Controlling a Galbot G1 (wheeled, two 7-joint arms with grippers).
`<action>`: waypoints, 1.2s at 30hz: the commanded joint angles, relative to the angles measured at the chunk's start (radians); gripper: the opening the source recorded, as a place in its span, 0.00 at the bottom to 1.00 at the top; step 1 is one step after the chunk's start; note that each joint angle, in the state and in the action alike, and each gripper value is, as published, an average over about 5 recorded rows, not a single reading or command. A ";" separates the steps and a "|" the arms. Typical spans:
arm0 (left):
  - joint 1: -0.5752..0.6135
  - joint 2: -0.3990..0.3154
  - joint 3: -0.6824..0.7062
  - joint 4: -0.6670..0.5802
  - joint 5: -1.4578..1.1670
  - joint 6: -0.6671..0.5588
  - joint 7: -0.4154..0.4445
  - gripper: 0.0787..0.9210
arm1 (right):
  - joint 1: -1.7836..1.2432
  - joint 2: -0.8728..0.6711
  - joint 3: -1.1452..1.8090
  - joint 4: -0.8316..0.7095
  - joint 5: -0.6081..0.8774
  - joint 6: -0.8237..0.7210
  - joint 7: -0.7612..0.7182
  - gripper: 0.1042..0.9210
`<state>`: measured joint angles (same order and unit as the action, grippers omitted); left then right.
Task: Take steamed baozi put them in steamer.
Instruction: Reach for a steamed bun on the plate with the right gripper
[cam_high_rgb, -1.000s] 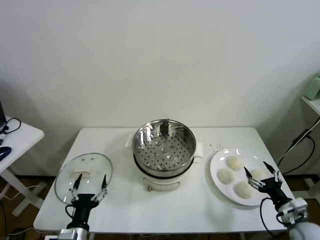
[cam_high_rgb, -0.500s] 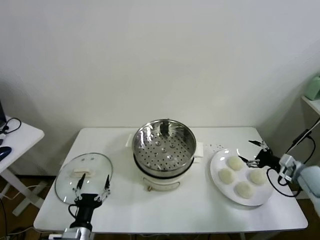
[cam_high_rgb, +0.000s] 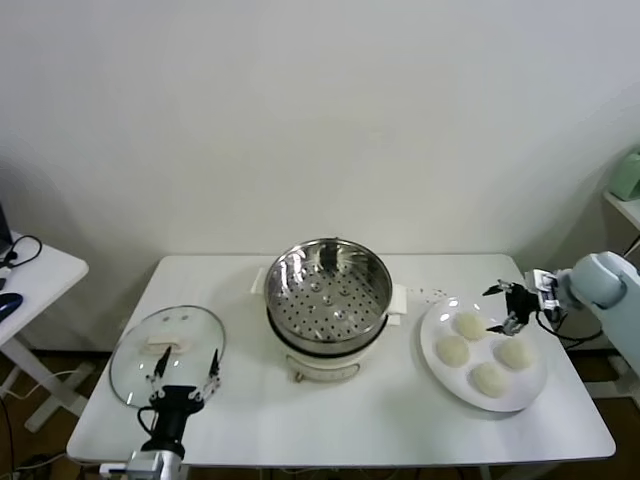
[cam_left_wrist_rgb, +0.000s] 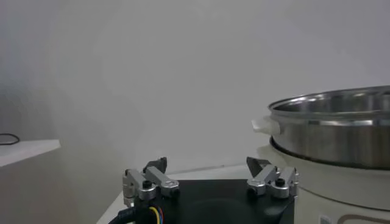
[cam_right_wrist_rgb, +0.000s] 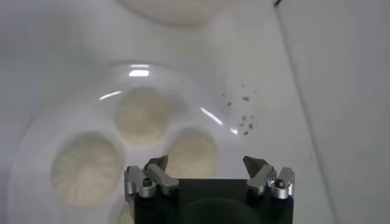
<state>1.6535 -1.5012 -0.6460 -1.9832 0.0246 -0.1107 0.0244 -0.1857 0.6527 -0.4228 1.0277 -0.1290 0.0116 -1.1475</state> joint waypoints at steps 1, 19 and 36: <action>-0.002 0.002 -0.002 -0.001 0.000 0.005 -0.001 0.88 | 0.233 0.089 -0.282 -0.187 -0.059 0.017 -0.109 0.88; -0.009 0.005 -0.016 0.021 -0.006 0.008 -0.007 0.88 | 0.195 0.254 -0.249 -0.334 -0.109 0.051 -0.055 0.88; -0.016 0.002 -0.017 0.028 -0.005 0.013 -0.013 0.88 | 0.161 0.266 -0.222 -0.340 -0.119 0.051 -0.043 0.87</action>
<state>1.6371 -1.4989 -0.6623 -1.9552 0.0191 -0.0977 0.0113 -0.0300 0.9098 -0.6374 0.6994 -0.2474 0.0607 -1.1900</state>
